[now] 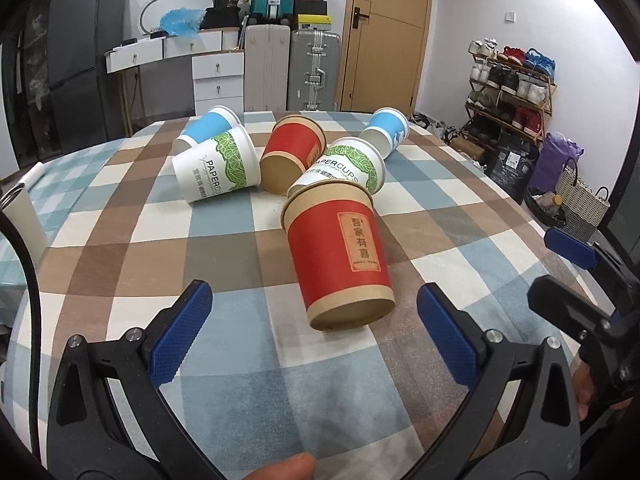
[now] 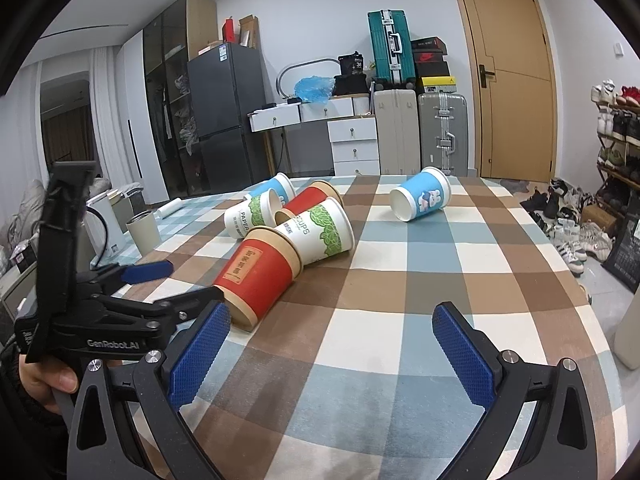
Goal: Flip cup upright
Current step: 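Move the left tool to the fallen red cup and close around it, then lift the red cup with the left tool, tilting it off the table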
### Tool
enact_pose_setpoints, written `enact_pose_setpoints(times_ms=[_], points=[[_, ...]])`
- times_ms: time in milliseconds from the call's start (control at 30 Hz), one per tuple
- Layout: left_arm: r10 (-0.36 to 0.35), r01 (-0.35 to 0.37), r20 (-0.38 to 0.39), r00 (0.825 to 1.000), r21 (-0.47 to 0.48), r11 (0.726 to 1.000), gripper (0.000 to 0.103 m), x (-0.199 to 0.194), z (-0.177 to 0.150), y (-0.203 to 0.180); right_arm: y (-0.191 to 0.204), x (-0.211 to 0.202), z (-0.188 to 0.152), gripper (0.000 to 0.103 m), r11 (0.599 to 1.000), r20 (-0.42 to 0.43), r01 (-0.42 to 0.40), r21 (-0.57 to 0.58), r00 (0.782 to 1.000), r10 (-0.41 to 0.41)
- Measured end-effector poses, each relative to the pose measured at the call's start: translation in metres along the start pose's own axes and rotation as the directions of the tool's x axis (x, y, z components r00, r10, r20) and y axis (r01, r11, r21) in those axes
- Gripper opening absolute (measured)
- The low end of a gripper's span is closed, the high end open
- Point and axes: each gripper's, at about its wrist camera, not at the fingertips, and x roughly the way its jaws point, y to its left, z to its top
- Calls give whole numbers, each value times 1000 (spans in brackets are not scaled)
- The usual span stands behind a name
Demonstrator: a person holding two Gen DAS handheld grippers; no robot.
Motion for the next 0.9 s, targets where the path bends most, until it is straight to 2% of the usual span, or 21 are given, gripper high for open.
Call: enact_pose_setpoints(times_ms=[233, 333, 400, 433, 833, 900], points=[[4, -4, -31, 1000, -7, 1000, 87, 17, 7, -6, -2, 3, -1, 103, 1000, -7, -4, 7, 1000, 4], [0, 0, -53, 999, -5, 1000, 71, 24, 8, -8, -2, 3, -2, 103, 1000, -5, -4, 7, 1000, 4], [-8, 8, -58, 998, -1, 1000, 56, 25, 8, -9, -2, 3, -2, 103, 1000, -6, -5, 7, 1000, 5], [-9, 9, -59, 998, -1, 1000, 53, 25, 8, -10, -2, 3, -1, 103, 1000, -6, -3, 7, 1000, 3], [-25, 24, -26, 999, -24, 999, 42, 1, -3, -6, 2, 1, -2, 103, 1000, 2, -10, -13, 1000, 10], [-25, 24, -23, 999, -27, 999, 34, -4, -5, -3, 5, 1, -2, 103, 1000, 4, -10, -23, 1000, 10]])
